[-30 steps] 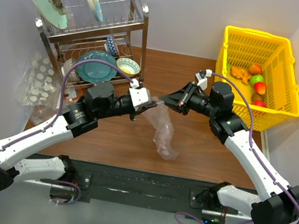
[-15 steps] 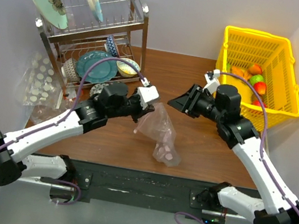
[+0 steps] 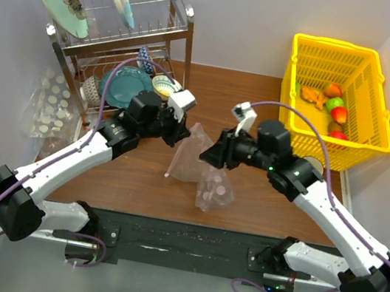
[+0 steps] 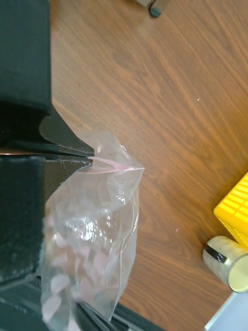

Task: Place the food in the zip-top bag and seal the zipper
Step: Pick up the zipper food storage bag at the center of the board, then open the zipper of the food storage bag.

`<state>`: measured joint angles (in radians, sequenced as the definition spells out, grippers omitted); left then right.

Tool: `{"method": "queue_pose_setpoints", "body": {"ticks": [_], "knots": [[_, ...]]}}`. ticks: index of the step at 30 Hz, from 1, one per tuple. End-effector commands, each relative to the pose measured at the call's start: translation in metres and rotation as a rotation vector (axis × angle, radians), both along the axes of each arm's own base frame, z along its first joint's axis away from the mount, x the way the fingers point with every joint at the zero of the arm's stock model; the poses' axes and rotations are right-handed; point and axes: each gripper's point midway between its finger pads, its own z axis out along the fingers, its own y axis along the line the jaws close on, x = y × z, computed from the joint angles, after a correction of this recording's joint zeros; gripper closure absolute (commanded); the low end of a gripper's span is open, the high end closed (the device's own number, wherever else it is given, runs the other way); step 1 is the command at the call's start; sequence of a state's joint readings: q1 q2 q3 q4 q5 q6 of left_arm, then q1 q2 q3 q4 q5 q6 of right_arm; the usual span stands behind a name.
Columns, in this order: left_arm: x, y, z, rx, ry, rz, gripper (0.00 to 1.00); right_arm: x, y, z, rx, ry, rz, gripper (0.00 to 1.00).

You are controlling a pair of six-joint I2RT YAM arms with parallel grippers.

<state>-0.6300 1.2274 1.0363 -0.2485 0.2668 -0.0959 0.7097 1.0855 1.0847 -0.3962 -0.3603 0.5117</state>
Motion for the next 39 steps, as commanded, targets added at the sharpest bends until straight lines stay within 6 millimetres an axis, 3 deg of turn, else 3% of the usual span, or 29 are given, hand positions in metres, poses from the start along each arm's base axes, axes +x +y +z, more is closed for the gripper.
{"method": "queue_pose_setpoints", "body": {"ticks": [1, 2, 7, 11, 13, 16, 19, 20, 22, 25, 26, 30, 31, 32, 33, 34, 36, 37, 38, 39], "knots": [[-0.009, -0.01, 0.044, -0.152, -0.016, -0.063, 1.0, 0.009, 0.021, -0.014, -0.001, -0.047, -0.006, 0.59], [-0.009, -0.01, 0.044, -0.156, -0.019, -0.063, 1.0, 0.009, 0.028, -0.009, 0.033, -0.064, 0.008, 0.59], [-0.005, -0.004, 0.044, -0.155, -0.019, -0.024, 1.0, 0.013, 0.047, -0.02, 0.023, -0.041, 0.043, 0.6], [-0.008, -0.002, 0.054, -0.187, -0.036, -0.031, 1.0, 0.032, 0.035, -0.038, -0.116, -0.053, -0.047, 0.58], [-0.009, 0.0, 0.061, -0.207, -0.048, -0.031, 1.0, 0.056, 0.015, -0.037, -0.203, -0.136, -0.174, 0.54], [-0.005, 0.008, 0.065, -0.222, -0.058, -0.005, 1.0, 0.09, -0.018, -0.035, -0.334, -0.229, -0.315, 0.4], [-0.005, 0.013, 0.072, -0.249, -0.071, -0.007, 1.0, 0.124, -0.039, -0.03, -0.322, -0.191, -0.361, 0.39], [-0.005, 0.014, 0.077, -0.264, -0.089, -0.015, 1.0, 0.133, -0.039, -0.039, -0.327, -0.161, -0.359, 0.39], [-0.016, 0.011, 0.088, -0.305, -0.119, -0.061, 1.0, 0.149, -0.034, -0.035, -0.298, -0.151, -0.347, 0.38], [-0.027, 0.009, 0.096, -0.337, -0.144, -0.114, 1.0, 0.164, -0.01, -0.043, -0.268, -0.145, -0.286, 0.31], [-0.028, 0.008, 0.095, -0.337, -0.142, -0.12, 1.0, 0.167, 0.003, -0.054, -0.252, -0.11, -0.241, 0.29], [-0.017, 0.009, 0.082, -0.303, -0.105, -0.078, 1.0, 0.159, 0.025, -0.062, -0.177, -0.049, -0.151, 0.28], [-0.013, 0.01, 0.078, -0.29, -0.095, -0.058, 1.0, 0.159, 0.026, -0.058, -0.156, -0.062, -0.154, 0.28], [-0.009, 0.012, 0.07, -0.266, -0.069, -0.036, 1.0, 0.152, 0.023, -0.07, -0.162, -0.045, -0.149, 0.28], [0.001, 0.012, 0.056, -0.231, -0.032, 0.004, 1.0, 0.147, 0.02, -0.06, -0.138, -0.07, -0.15, 0.28], [0.005, 0.012, 0.054, -0.219, -0.016, 0.012, 1.0, 0.143, 0.019, -0.058, -0.129, -0.081, -0.148, 0.28], [0.008, 0.008, 0.037, -0.197, 0.044, 0.005, 1.0, 0.126, 0.013, -0.071, -0.13, -0.064, -0.129, 0.29], [0.009, 0.006, 0.034, -0.197, 0.06, -0.001, 1.0, 0.12, 0.01, -0.056, -0.095, -0.102, -0.131, 0.3], [0.009, 0.003, 0.026, -0.193, 0.091, -0.013, 1.0, 0.108, 0.005, -0.071, -0.104, -0.08, -0.124, 0.31], [0.009, 0.002, 0.024, -0.194, 0.099, -0.016, 1.0, 0.103, 0.003, -0.072, -0.085, -0.078, -0.129, 0.32]]}}
